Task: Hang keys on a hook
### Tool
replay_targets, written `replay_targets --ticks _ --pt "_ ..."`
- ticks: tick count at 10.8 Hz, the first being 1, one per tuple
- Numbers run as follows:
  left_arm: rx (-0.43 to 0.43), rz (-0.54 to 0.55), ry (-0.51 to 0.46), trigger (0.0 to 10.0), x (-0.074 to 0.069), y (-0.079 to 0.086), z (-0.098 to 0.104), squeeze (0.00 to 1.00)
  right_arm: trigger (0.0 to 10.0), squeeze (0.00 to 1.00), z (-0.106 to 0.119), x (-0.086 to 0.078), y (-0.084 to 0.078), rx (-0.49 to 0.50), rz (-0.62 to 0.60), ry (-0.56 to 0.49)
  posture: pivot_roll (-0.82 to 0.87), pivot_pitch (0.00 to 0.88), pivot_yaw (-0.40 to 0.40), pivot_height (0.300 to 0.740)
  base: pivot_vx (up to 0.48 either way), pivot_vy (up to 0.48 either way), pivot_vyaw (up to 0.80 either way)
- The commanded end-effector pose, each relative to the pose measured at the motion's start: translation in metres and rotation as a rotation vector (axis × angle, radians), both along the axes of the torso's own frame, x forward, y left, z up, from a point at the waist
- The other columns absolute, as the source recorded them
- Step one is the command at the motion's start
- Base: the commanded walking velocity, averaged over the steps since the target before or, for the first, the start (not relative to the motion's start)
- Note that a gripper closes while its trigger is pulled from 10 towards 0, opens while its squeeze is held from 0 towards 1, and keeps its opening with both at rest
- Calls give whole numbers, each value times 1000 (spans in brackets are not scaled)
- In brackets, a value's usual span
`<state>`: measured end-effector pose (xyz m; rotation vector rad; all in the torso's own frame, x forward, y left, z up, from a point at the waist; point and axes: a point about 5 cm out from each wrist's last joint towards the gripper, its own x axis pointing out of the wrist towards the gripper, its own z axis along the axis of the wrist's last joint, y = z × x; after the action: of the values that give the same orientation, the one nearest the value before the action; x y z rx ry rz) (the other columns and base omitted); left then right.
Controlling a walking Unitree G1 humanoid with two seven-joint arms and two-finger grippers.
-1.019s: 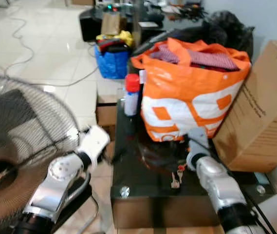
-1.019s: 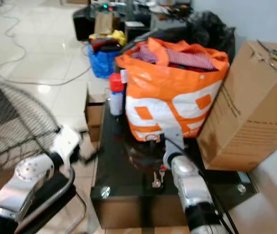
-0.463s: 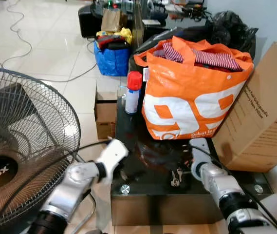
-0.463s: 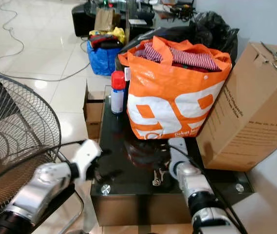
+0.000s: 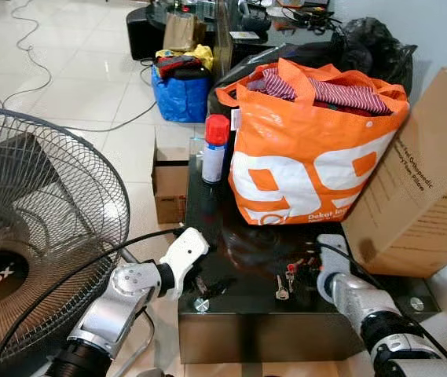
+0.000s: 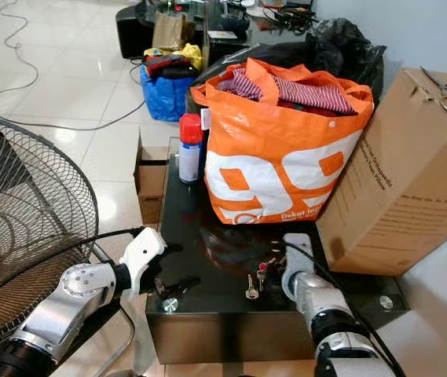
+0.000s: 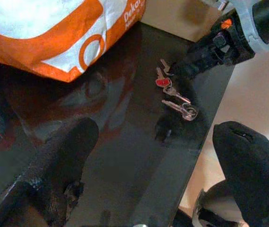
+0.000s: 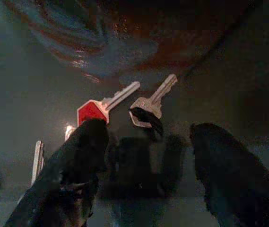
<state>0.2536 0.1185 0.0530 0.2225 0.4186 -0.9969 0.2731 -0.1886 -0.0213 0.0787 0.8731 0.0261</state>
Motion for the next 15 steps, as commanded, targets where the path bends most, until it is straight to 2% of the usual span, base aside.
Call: replay_targets --ticks 1,3,6,12,13,15 --pt "-8 -18 -18 10000 3 -3 4 0 0 0 4 4 -2 26 -22 -19 -95 0 -103 740 0 0 0" --pt "-8 -14 -19 10000 4 -1 5 0 0 0 -1 1 2 48 -26 -11 -87 0 -104 740 0 0 0" --pt "-2 -15 -24 10000 4 2 7 0 0 0 2 8 3 73 -87 -53 -81 0 -99 740 0 0 0" --pt "-2 -14 -27 10000 5 2 8 0 0 0 -4 3 6 53 -90 -18 -74 0 -103 740 0 0 0" --pt "-2 -14 -28 10000 6 2 8 0 0 0 -1 5 8 119 -56 -39 -76 0 -102 740 0 0 0" --pt "-3 -14 -31 10000 7 0 8 0 0 0 -1 4 8 143 -31 -38 -79 0 -102 740 0 0 0"
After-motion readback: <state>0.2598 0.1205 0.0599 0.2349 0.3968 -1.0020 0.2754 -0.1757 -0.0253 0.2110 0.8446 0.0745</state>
